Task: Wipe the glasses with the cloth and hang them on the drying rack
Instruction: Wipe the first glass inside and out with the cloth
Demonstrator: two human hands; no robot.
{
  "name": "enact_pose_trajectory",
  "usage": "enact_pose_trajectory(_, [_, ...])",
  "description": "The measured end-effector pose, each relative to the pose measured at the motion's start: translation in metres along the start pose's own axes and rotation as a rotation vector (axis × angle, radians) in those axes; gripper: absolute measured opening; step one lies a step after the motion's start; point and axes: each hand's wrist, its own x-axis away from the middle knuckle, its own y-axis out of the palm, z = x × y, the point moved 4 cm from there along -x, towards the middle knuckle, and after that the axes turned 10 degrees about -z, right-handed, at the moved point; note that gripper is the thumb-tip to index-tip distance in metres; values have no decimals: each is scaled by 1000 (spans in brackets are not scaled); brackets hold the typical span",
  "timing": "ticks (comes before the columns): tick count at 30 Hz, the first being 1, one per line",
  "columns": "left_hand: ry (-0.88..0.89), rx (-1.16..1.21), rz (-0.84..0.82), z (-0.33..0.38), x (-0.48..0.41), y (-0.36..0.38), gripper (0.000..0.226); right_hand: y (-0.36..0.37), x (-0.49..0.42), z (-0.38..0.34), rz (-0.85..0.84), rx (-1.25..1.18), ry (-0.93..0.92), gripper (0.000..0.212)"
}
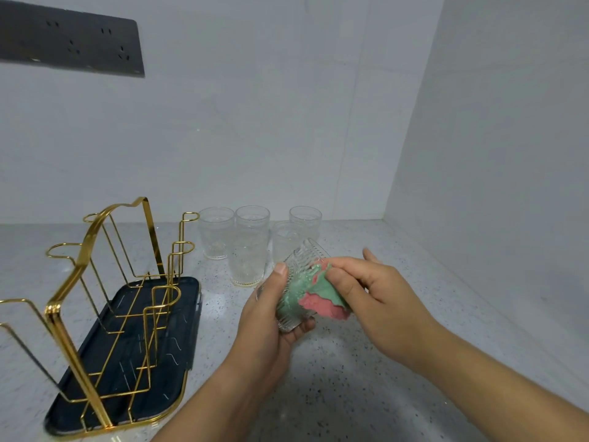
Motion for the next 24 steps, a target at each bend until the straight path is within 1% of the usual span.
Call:
enact_pose_trajectory(2, [-80, 74, -85, -1, 1, 5, 56, 4, -7, 5, 74, 142, -75, 47])
enact_pose_trajectory(4, [-135, 118, -139, 0, 3, 8, 50, 10, -9, 10, 144, 259, -147, 52])
enact_pose_trajectory(5, [-134, 106, -128, 0, 3, 8, 50, 13, -10, 10, 160, 284, -154, 52])
enact_pose_trajectory(7, [-55, 17, -36, 1, 3, 6, 55, 17, -10, 8, 216, 285, -138, 52])
enact_pose_trajectory(8, [20, -77, 15, 2, 4, 5, 59, 18, -11, 4, 256, 252, -115, 51])
enact_pose_trajectory(9, [110, -193, 63, 5, 6, 6, 57, 18, -13, 0, 283, 188, -75, 50])
enact_pose_trajectory(11, [287, -446, 129, 13, 15, 11, 34, 18, -15, -10, 289, 41, 30, 49])
enact_pose_trajectory(12, [332, -523, 146, 14, 18, 12, 30, 18, -16, -15, 282, 12, 59, 49])
enact_pose_trajectory(13, [354, -544, 148, 14, 20, 13, 31, 17, -16, -19, 270, 20, 66, 49])
enact_pose_trajectory(14, [347, -516, 145, 12, 20, 12, 38, 18, -16, -21, 258, 50, 57, 50])
enact_pose_trajectory(15, [308, -433, 132, 13, 18, 11, 46, 19, -16, -21, 249, 93, 37, 49])
enact_pose_trajectory(16, [236, -302, 105, 12, 15, 9, 52, 20, -15, -19, 243, 151, 7, 48])
enact_pose_trajectory(17, [132, -137, 69, 10, 12, 7, 54, 22, -15, -16, 235, 218, -36, 46])
enact_pose_trajectory(19, [-120, 167, -37, 6, 8, 6, 50, 23, -13, -10, 211, 335, -167, 41])
enact_pose_trajectory(21, [-362, 386, -188, 5, 9, 10, 53, 18, -7, -5, 201, 405, -343, 41])
enact_pose_trajectory(22, [-452, 432, -252, 5, 10, 11, 57, 14, -3, -2, 197, 428, -396, 43])
enact_pose_trajectory(23, [-500, 433, -289, 3, 10, 10, 61, 10, 0, 3, 189, 430, -397, 46])
enact_pose_trajectory(24, [-515, 397, -307, 0, 10, 10, 65, 7, 1, 8, 184, 413, -349, 52])
